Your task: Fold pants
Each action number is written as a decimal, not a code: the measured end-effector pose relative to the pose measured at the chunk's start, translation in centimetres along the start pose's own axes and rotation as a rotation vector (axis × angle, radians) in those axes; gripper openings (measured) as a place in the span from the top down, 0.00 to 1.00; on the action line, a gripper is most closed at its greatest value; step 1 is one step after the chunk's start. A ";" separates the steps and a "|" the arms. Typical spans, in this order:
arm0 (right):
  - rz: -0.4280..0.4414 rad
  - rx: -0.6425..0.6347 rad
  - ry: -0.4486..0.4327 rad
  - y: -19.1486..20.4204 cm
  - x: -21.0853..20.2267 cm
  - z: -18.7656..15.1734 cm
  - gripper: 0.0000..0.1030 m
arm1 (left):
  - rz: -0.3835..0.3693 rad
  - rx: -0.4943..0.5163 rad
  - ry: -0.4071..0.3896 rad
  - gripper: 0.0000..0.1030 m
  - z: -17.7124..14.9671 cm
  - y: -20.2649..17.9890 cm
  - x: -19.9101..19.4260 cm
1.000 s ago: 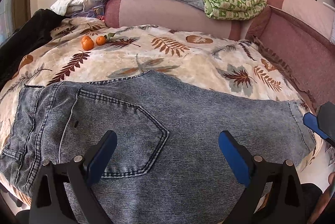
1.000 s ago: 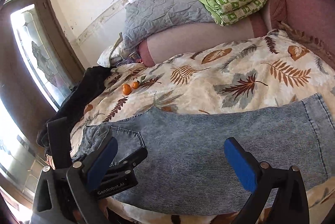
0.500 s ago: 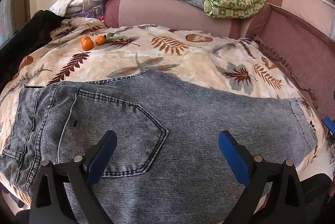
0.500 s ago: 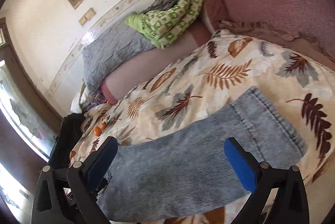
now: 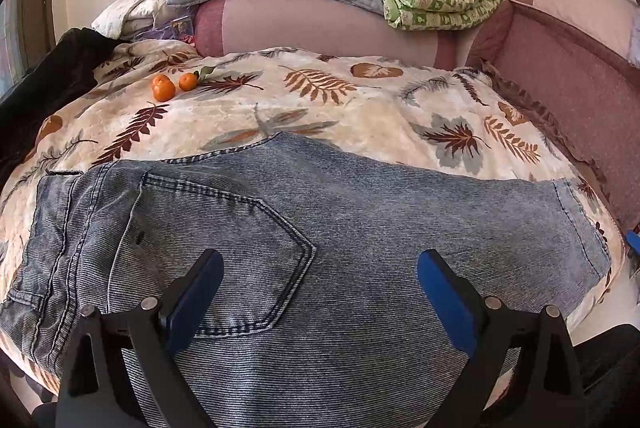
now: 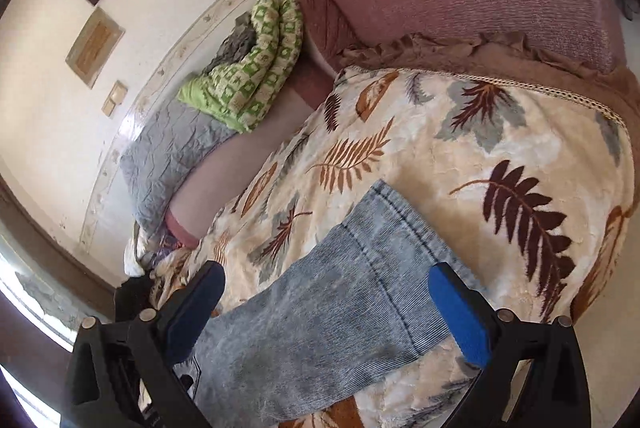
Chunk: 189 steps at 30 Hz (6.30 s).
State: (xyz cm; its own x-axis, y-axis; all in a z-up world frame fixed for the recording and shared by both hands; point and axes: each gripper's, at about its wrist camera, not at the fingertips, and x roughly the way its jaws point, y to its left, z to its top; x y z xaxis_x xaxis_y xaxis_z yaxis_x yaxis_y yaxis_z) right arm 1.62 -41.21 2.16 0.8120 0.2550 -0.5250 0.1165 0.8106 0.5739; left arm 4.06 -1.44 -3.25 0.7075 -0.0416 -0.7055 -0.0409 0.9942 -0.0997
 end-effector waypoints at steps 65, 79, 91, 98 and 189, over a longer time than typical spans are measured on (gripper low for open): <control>-0.318 0.099 0.441 -7.7 5.4 0.9 0.67 | 0.160 0.314 0.251 0.00 0.0 -12.4 8.0; -0.026 -0.481 0.321 19.7 4.8 -4.5 0.77 | 0.061 -0.171 0.041 0.01 4.3 4.2 -2.4; 0.206 -0.481 0.636 18.7 10.9 -18.2 0.38 | 0.081 -0.372 -0.007 0.01 1.4 13.0 -4.2; 0.169 -0.234 0.458 13.3 8.1 -11.7 0.31 | -0.336 -0.326 0.151 0.01 1.8 6.3 -3.3; 0.309 0.029 0.692 6.7 14.8 -8.2 0.07 | -0.127 -0.259 0.301 0.34 -2.3 2.6 -2.6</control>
State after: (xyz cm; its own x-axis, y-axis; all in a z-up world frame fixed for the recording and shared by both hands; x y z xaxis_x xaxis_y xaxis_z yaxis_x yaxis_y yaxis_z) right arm 9.74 -27.64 -6.91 0.2669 0.7488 -0.6067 -0.0358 0.6368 0.7702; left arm 0.54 0.99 -3.26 0.4818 -0.2273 -0.8463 -0.1699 0.9232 -0.3447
